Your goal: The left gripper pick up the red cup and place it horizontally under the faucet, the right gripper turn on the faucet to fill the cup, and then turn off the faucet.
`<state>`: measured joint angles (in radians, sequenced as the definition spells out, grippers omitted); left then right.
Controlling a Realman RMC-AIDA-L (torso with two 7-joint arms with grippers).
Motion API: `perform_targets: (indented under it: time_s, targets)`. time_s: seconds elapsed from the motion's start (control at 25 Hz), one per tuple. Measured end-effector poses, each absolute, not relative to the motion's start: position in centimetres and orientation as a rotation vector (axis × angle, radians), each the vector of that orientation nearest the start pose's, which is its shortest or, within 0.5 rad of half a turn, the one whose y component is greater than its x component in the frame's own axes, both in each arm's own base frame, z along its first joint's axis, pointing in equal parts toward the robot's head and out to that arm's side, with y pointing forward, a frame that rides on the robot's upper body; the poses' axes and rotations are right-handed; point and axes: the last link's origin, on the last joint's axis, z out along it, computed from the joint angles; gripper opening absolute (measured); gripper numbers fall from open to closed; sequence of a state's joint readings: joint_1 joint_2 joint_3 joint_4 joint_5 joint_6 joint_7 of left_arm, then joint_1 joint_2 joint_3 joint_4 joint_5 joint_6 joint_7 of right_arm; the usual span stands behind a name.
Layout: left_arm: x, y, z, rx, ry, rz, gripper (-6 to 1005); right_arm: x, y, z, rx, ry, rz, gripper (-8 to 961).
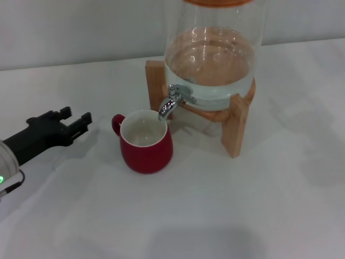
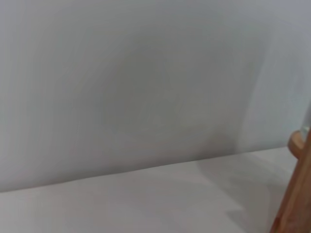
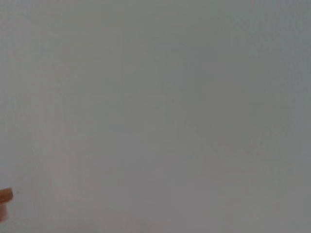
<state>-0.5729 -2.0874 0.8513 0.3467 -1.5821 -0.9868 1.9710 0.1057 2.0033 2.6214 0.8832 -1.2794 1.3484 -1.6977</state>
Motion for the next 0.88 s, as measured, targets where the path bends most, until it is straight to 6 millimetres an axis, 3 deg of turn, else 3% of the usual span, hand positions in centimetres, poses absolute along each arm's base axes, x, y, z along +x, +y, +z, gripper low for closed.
perform_targets:
  time_s: [0.88]
  targets:
    - [-27.1,37.9,-6.1,-2.385,-0.759,-0.565,577,36.9,26.1,18.7,-1.639,0.715,0.955,721]
